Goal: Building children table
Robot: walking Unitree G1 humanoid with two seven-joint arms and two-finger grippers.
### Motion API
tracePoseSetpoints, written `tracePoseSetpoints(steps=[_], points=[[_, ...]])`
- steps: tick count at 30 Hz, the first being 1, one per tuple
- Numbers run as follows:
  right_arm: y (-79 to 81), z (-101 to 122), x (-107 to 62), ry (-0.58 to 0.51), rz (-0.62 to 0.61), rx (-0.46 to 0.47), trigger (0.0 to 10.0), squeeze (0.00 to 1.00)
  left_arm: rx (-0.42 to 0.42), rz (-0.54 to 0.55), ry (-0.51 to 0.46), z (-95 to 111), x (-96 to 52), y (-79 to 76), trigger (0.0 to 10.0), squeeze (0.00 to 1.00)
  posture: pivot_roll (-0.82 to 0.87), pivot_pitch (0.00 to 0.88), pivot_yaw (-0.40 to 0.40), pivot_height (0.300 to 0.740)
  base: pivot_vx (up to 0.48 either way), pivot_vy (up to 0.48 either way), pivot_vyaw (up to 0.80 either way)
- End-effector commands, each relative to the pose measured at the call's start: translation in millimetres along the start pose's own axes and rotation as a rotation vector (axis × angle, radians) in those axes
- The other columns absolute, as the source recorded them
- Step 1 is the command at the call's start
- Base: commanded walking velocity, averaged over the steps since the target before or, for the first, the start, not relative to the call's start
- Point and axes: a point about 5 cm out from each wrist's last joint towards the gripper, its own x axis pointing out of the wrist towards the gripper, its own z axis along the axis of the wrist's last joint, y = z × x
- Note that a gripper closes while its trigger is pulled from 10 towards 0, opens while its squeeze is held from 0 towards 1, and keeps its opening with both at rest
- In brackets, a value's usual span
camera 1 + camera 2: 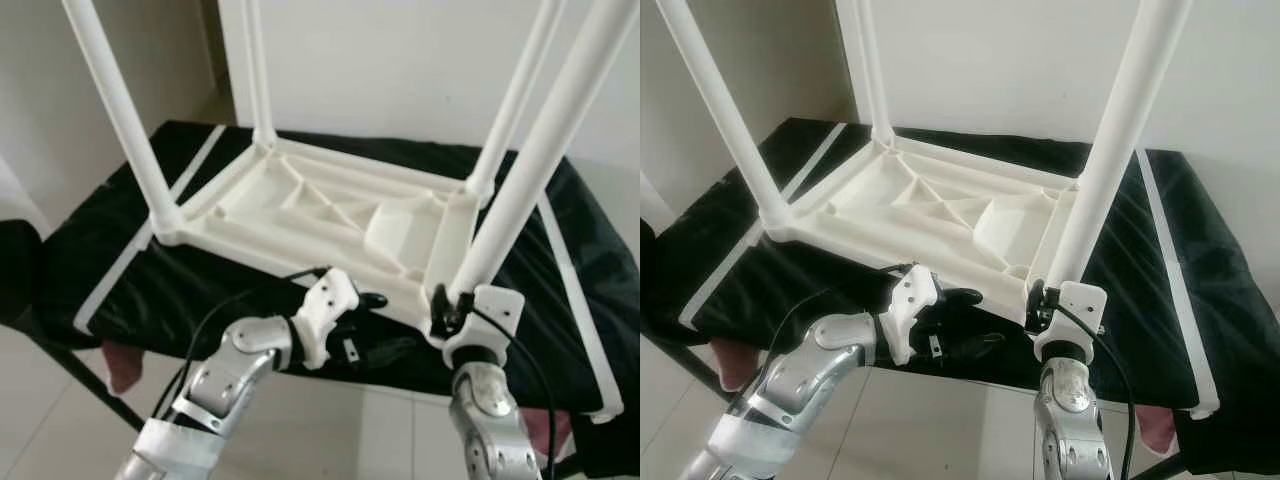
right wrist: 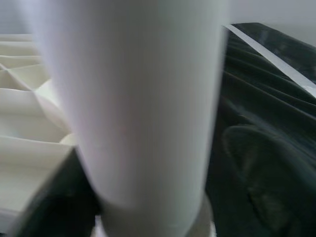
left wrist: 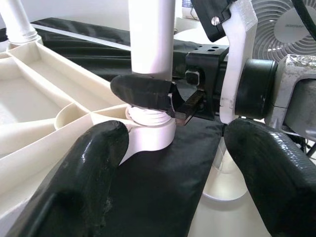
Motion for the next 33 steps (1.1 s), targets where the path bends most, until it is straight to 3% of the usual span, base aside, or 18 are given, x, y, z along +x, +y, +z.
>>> tracePoseSetpoints(steps=[1, 12, 13, 16, 18, 22, 31, 32, 33], points=[[-0.5, 1, -2.5, -0.002, 0.009, 0.014, 10.0, 1.00, 0.024, -0.020, 0.007, 1, 0.5, 0.7, 10.0, 0.00, -0.06, 0.004, 0.020, 0.740, 0.000, 0.000, 0.00], [-25.5, 11, 1.1, -0.042, 0.239, -0.053, 10.0, 1.00, 0.023, -0.028, 0.005, 1, 2.0, -1.3, 10.0, 0.00, -0.06, 0.003, 0.018, 0.740, 0.000, 0.000, 0.00], [-28.2, 10, 2.7, -0.038, 0.319, -0.080, 10.0, 0.00, 0.024, -0.029, 0.006, 1, 2.0, -1.3, 10.0, 0.00, -0.07, 0.003, 0.020, 0.740, 0.000, 0.000, 0.00], [-32.2, 10, 9.4, -0.033, 0.483, -0.124, 10.0, 0.00, 0.027, -0.028, 0.013, 0, 2.5, -0.3, 10.0, 0.00, -0.07, 0.001, 0.022, 0.740, 0.000, 0.000, 0.00], [-32.2, 10, 9.4, -0.033, 0.483, -0.124, 10.0, 0.00, 0.027, -0.028, 0.013, 0, 2.5, -0.3, 10.0, 0.00, -0.07, 0.001, 0.022, 0.740, 0.000, 0.000, 0.00], [-30.1, 10, 19.6, -0.015, 0.630, -0.168, 10.0, 0.00, 0.041, -0.038, 0.022, -2, 5.8, -2.6, 10.0, 0.00, -0.06, 0.000, 0.016, 0.740, 0.000, 0.000, 0.00], [-25.3, 5, 25.4, 0.007, 0.747, -0.216, 10.0, 0.00, 0.041, -0.013, 0.022, -2, 6.5, -1.9, 10.0, 0.00, -0.06, 0.000, 0.016, 0.740, 0.000, 0.000, 0.00], [-25.7, 4, 25.9, 0.010, 0.759, -0.217, 0.0, 0.00, 0.044, -0.016, 0.021, -2, 6.9, -2.6, 10.0, 0.00, -0.05, 0.000, 0.011, 0.740, 0.000, 0.000, 0.00], [-26.1, 3, 26.6, 0.012, 0.770, -0.215, 0.0, 0.00, 0.047, -0.018, 0.021, -2, 7.2, -3.1, 10.0, 0.00, -0.05, 0.000, 0.011, 0.740, 0.000, 0.000, 0.00]])
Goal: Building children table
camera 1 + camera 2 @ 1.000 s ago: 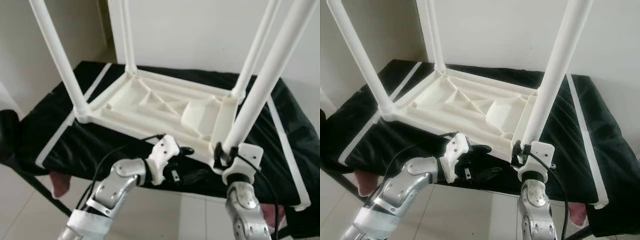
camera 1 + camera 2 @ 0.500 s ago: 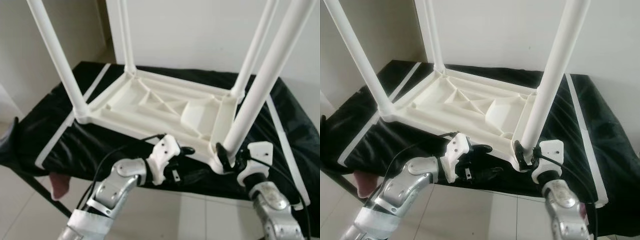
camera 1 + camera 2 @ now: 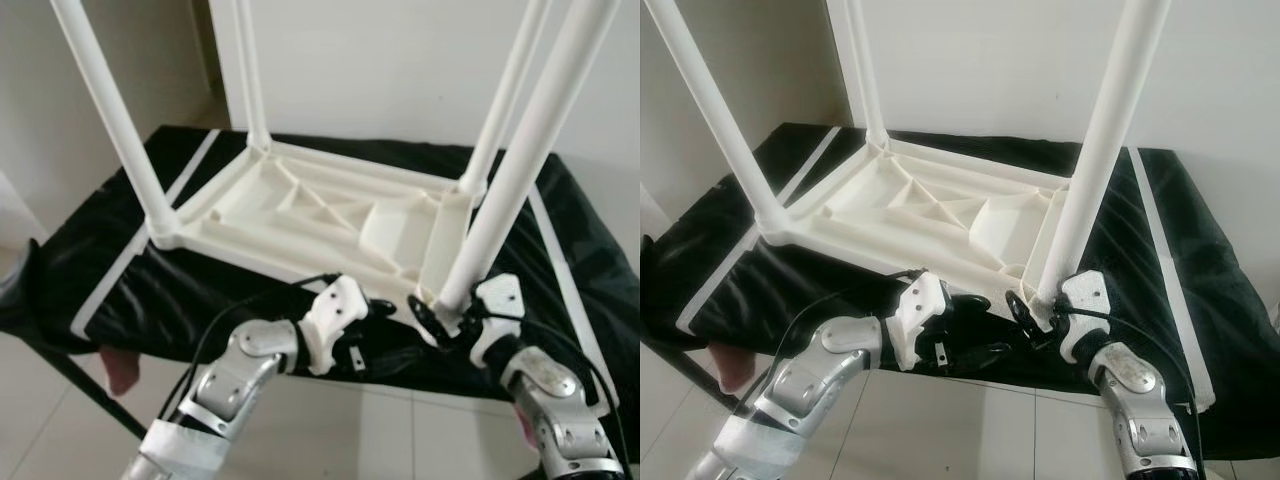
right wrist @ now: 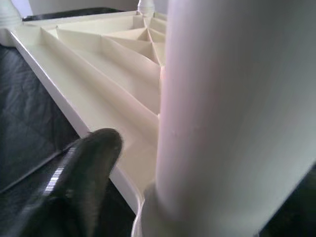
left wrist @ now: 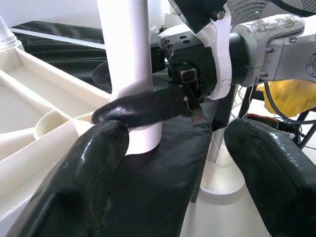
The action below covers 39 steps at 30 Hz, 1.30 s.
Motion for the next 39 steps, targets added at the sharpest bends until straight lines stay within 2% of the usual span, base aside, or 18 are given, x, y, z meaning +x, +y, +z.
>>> tracePoseSetpoints(steps=[1, 13, 14, 15, 16, 21, 23, 29, 30, 31, 34, 39], points=[[-1.7, -2, 1.6, 0.007, 0.033, -0.007, 0.0, 0.00, 0.016, -0.005, 0.015, -1, 2.5, -0.7, 10.0, 0.00, -0.05, 0.000, 0.011, 0.740, 0.000, 0.000, 0.00], [-1.2, -8, -3.7, 0.022, 0.028, 0.005, 0.0, 0.00, 0.037, -0.012, 0.030, -4, 0.9, 0.4, 10.0, 0.00, -0.06, 0.000, 0.015, 0.740, 0.000, 0.000, 0.00], [-1.5, -9, -4.5, 0.028, 0.018, 0.013, 1.1, 0.00, 0.038, -0.013, 0.031, -4, 0.6, 0.4, 10.0, 0.00, -0.06, 0.000, 0.015, 0.740, 0.000, 0.000, 0.00], [-1.5, -9, -4.5, 0.028, 0.018, 0.013, 1.1, 0.00, 0.038, -0.013, 0.031, -4, 0.6, 0.4, 10.0, 0.00, -0.06, 0.000, 0.015, 0.740, 0.000, 0.000, 0.00], [-1.5, -10, -5.6, 0.030, -0.001, 0.023, 10.0, 0.00, 0.039, -0.014, 0.032, -4, 0.4, 0.4, 10.0, 0.00, -0.06, 0.000, 0.013, 0.740, 0.000, 0.000, 0.00], [0.6, -11, -7.8, 0.041, -0.066, 0.021, 10.0, 0.00, 0.042, -0.013, 0.034, -4, 1.1, 0.2, 10.0, 0.00, -0.06, 0.000, 0.013, 0.740, 0.000, 0.000, 0.00], [-0.2, -13, -7.7, 0.056, -0.191, 0.014, 10.0, 0.00, 0.041, -0.014, 0.031, -4, 1.7, -1.0, 10.0, 0.00, -0.06, 0.000, 0.016, 0.740, 0.000, 0.000, 0.00], [3.2, -13, -8.9, 0.054, -0.319, 0.032, 10.0, 0.00, 0.036, -0.021, 0.035, -6, 0.0, -2.7, 10.0, 0.00, -0.06, 0.000, 0.017, 0.740, 0.000, 0.000, 0.00], [8.1, -14, -10.7, 0.052, -0.447, 0.080, 10.0, 0.00, 0.034, -0.024, 0.049, -8, -3.5, -1.9, 10.0, 0.00, -0.06, 0.000, 0.019, 0.740, 0.000, 0.000, 0.00], [10.9, -15, -11.8, 0.054, -0.508, 0.102, 10.0, 0.00, 0.036, -0.023, 0.053, -9, -4.8, -1.0, 10.0, 0.00, -0.06, 0.000, 0.021, 0.740, 0.000, 0.000, 0.00], [14.3, -16, -12.5, 0.067, -0.548, 0.114, 10.0, 0.00, 0.037, -0.022, 0.056, -9, -5.5, -0.1, 10.0, 0.00, -0.06, 0.000, 0.018, 0.740, 0.000, 0.000, 0.00], [32.8, -13, -5.7, 0.058, -0.731, 0.195, 10.0, 0.00, 0.022, 0.002, 0.047, -8, -6.3, 0.6, 10.0, 0.00, -0.05, 0.000, 0.009, 0.740, 0.000, 0.000, 0.00]])
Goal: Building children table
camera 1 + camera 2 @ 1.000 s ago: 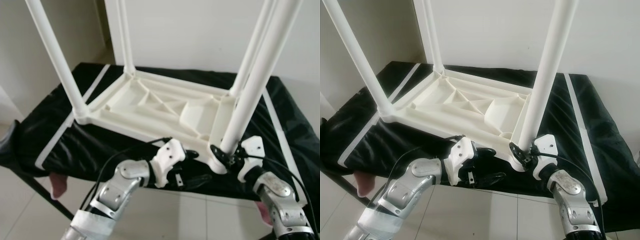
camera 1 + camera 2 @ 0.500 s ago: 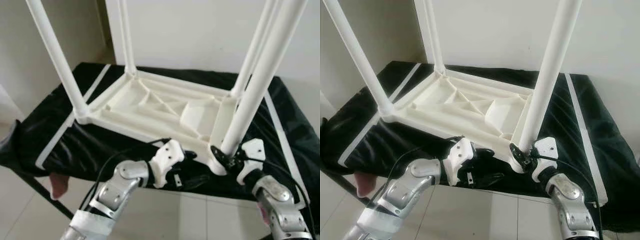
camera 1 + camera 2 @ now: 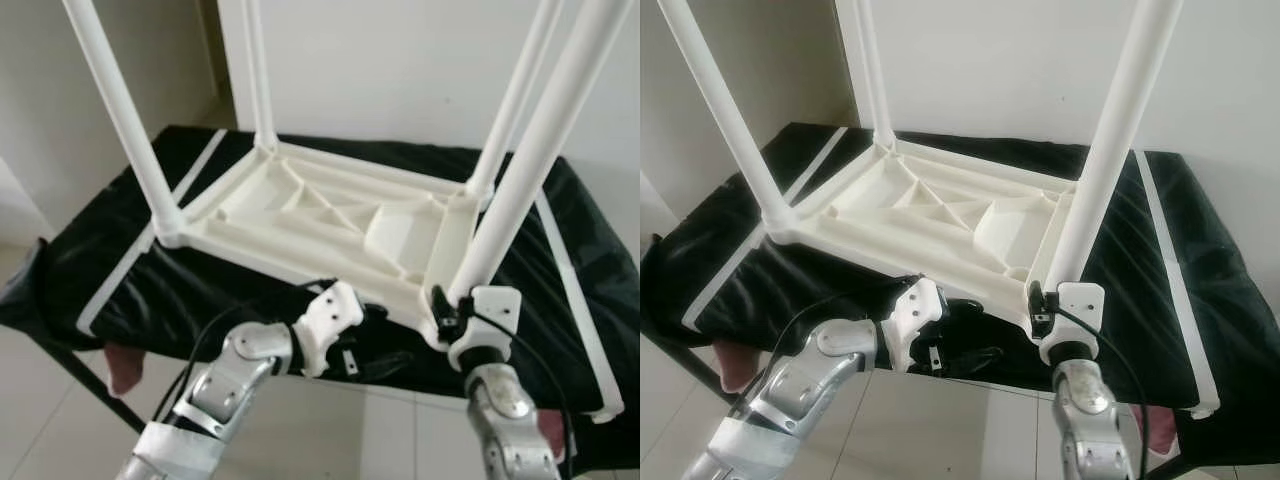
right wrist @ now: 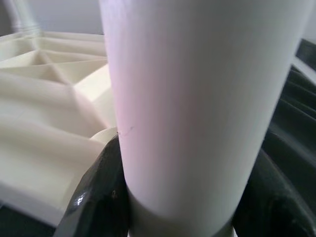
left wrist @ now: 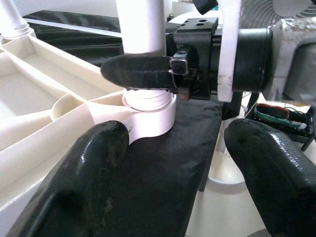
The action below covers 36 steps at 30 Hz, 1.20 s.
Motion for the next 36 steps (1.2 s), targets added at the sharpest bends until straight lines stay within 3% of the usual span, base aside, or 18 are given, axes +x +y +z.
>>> tracePoseSetpoints(steps=[1, 5, 16, 17, 18, 19, 21, 31, 32, 34, 35, 36], points=[[-5.6, -15, -4.3, 0.088, -0.116, 0.014, 10.0, 0.00, -0.005, -0.013, 0.004, -1, -0.9, -2.2, 10.0, 0.00, -0.05, 0.000, 0.009, 0.740, 0.000, 0.000, 0.00], [9.7, -12, -4.3, 0.087, -0.092, 0.027, 10.0, 0.00, -0.004, -0.013, 0.013, -4, -1.6, -2.6, 10.0, 0.00, -0.05, 0.000, 0.010, 0.740, 0.000, 0.000, 0.00], [3.8, -7, -5.3, 0.078, -0.118, -0.002, 10.0, 0.02, 0.002, -0.012, 0.012, -2, -1.5, 1.0, 10.0, 0.00, -0.06, 0.000, 0.007, 0.740, 0.000, 0.000, 0.00], [2.5, -7, -4.5, 0.074, -0.117, -0.006, 10.0, 0.36, 0.006, -0.012, 0.017, -3, -1.8, 1.5, 10.0, 0.00, -0.06, 0.000, 0.005, 0.740, 0.000, 0.000, 0.00], [2.5, -7, -4.5, 0.074, -0.117, -0.006, 10.0, 0.36, 0.006, -0.012, 0.017, -3, -1.8, 1.5, 10.0, 0.00, -0.06, 0.000, 0.005, 0.740, 0.000, 0.000, 0.00], [0.5, -5, -3.4, 0.070, -0.109, -0.008, 10.0, 0.95, 0.012, -0.011, 0.021, -4, -2.5, 2.2, 10.0, 0.00, -0.06, 0.000, 0.003, 0.740, 0.000, 0.000, 0.00], [-1.7, -4, -2.5, 0.063, -0.100, -0.012, 10.0, 1.00, 0.013, -0.008, 0.020, -3, -2.7, 3.1, 10.0, 0.00, -0.05, 0.000, 0.003, 0.740, 0.000, 0.000, 0.00], [-8.6, 1, -2.7, 0.025, 0.011, 0.019, 10.0, 1.00, 0.004, 0.001, 0.011, -1, -1.2, 2.2, 10.0, 0.00, -0.05, 0.000, 0.001, 0.740, 0.000, 0.000, 0.00], [-9.8, 1, -4.1, 0.022, 0.055, 0.022, 10.0, 0.54, 0.003, -0.001, 0.010, -1, -1.1, 1.9, 10.0, 0.00, -0.06, 0.000, 0.006, 0.740, 0.000, 0.000, 0.00], [-10.5, 2, -5.0, 0.021, 0.085, 0.023, 10.0, 0.54, 0.003, -0.003, 0.009, -1, -1.1, 1.8, 10.0, 0.00, -0.06, 0.000, 0.006, 0.740, 0.000, 0.000, 0.00], [-11.6, 3, -5.4, 0.013, 0.114, 0.009, 10.0, 0.00, 0.003, -0.005, 0.009, -1, -1.3, 1.8, 10.0, 0.00, -0.06, 0.001, 0.011, 0.740, 0.000, 0.000, 0.00], [-11.6, 3, -5.4, 0.013, 0.114, 0.009, 10.0, 0.00, 0.003, -0.005, 0.009, -1, -1.3, 1.8, 10.0, 0.00, -0.06, 0.001, 0.011, 0.740, 0.000, 0.000, 0.00]])
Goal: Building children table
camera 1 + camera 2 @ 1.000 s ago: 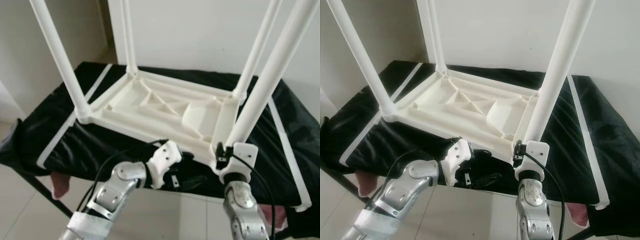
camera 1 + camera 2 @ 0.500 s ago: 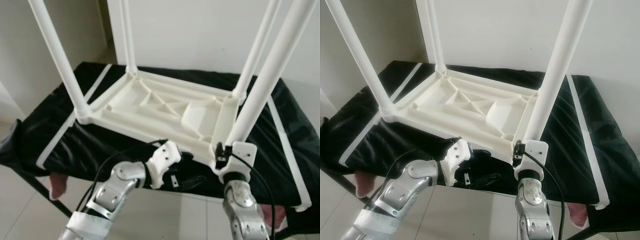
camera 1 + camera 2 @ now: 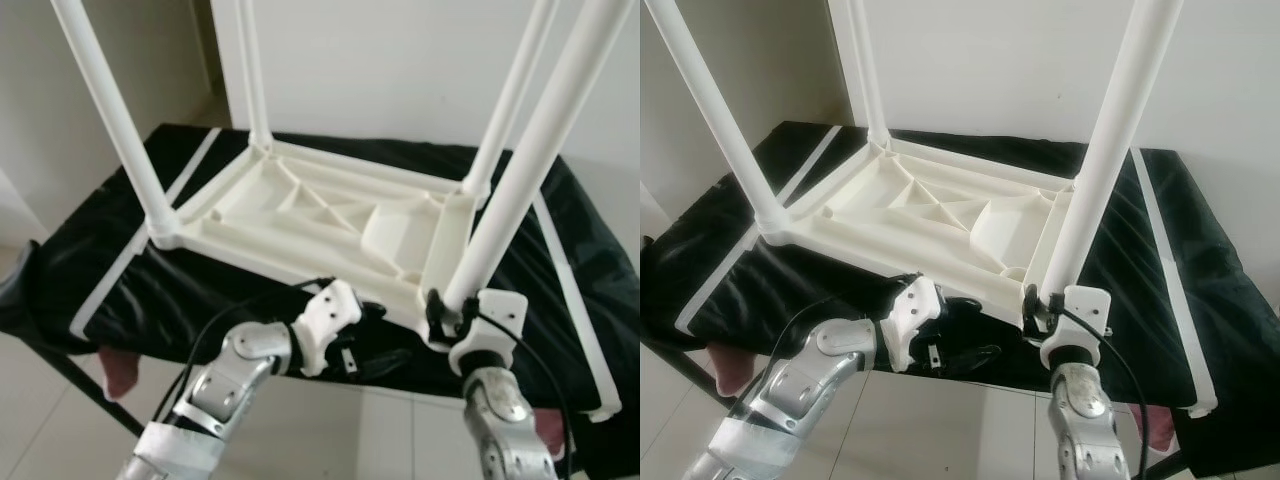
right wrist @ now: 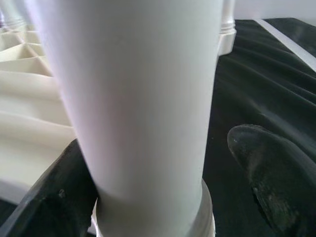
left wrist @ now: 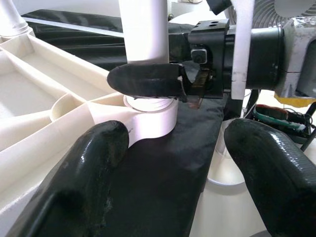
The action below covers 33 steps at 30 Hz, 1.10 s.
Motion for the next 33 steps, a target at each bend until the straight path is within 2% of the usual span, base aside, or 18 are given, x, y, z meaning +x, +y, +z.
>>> tracePoseSetpoints(steps=[1, 2, 4, 6, 13, 15, 22, 23, 25, 26, 33], points=[[-1.5, 4, -2.0, -0.024, 0.050, 0.001, 10.0, 0.00, 0.007, -0.017, 0.011, 0, -0.5, 0.2, 10.0, 0.00, -0.06, 0.003, 0.012, 0.740, 0.000, 0.000, 0.00], [-2.3, 4, -2.0, -0.022, 0.077, -0.002, 10.0, 0.00, 0.008, -0.022, 0.014, 0, -0.5, 0.0, 10.0, 0.00, -0.06, 0.003, 0.012, 0.740, 0.000, 0.000, 0.00], [-3.3, 5, -2.4, -0.025, 0.233, -0.059, 10.0, 0.00, 0.015, -0.042, 0.022, 0, -0.5, 0.0, 10.0, 0.00, -0.07, 0.006, 0.011, 0.740, 0.000, 0.000, 0.00], [-7.5, 8, -1.1, -0.030, 0.321, -0.109, 10.0, 0.00, 0.019, -0.048, 0.023, 0, -0.3, 1.0, 10.0, 0.00, -0.07, 0.005, 0.012, 0.740, 0.000, 0.000, 0.00], [-17.5, 10, 4.7, -0.022, 0.378, -0.136, 10.0, 0.00, 0.022, -0.045, 0.023, 1, 0.0, 1.8, 10.0, 0.00, -0.06, 0.000, 0.010, 0.740, 0.000, 0.000, 0.00], [-21.6, 10, 10.4, -0.005, 0.443, -0.158, 10.0, 0.00, 0.024, -0.043, 0.019, 2, 0.1, 1.6, 10.0, 0.00, -0.05, 0.000, 0.007, 0.740, 0.000, 0.000, 0.00], [-21.1, 4, 27.2, 0.024, 0.555, -0.207, 10.0, 0.00, 0.025, -0.029, 0.014, 2, -0.1, 1.6, 10.0, 0.00, -0.03, 0.000, -0.005, 0.740, 0.000, 0.000, 0.00], [-20.4, 3, 28.5, 0.030, 0.563, -0.199, 5.3, 0.00, 0.026, -0.025, 0.012, 3, 0.1, 2.0, 10.0, 0.00, -0.03, 0.000, -0.010, 0.740, 0.000, 0.000, 0.00], [-20.0, 2, 29.1, 0.033, 0.573, -0.189, 5.3, 0.00, 0.026, -0.021, 0.009, 3, 0.3, 2.3, 10.0, 0.00, -0.03, 0.000, -0.015, 0.740, 0.000, 0.000, 0.00], [-20.2, 0, 28.8, 0.036, 0.578, -0.189, 0.0, 0.00, 0.027, -0.012, 0.006, 3, 0.3, 3.2, 10.0, 0.00, -0.02, 0.000, -0.022, 0.740, 0.000, 0.000, 0.00], [-21.3, -3, 28.4, 0.036, 0.597, -0.182, 0.0, 0.00, 0.023, 0.008, -0.003, 4, 2.4, 4.3, 10.0, 0.00, -0.03, 0.000, -0.030, 0.740, 0.000, 0.000, 0.00]])
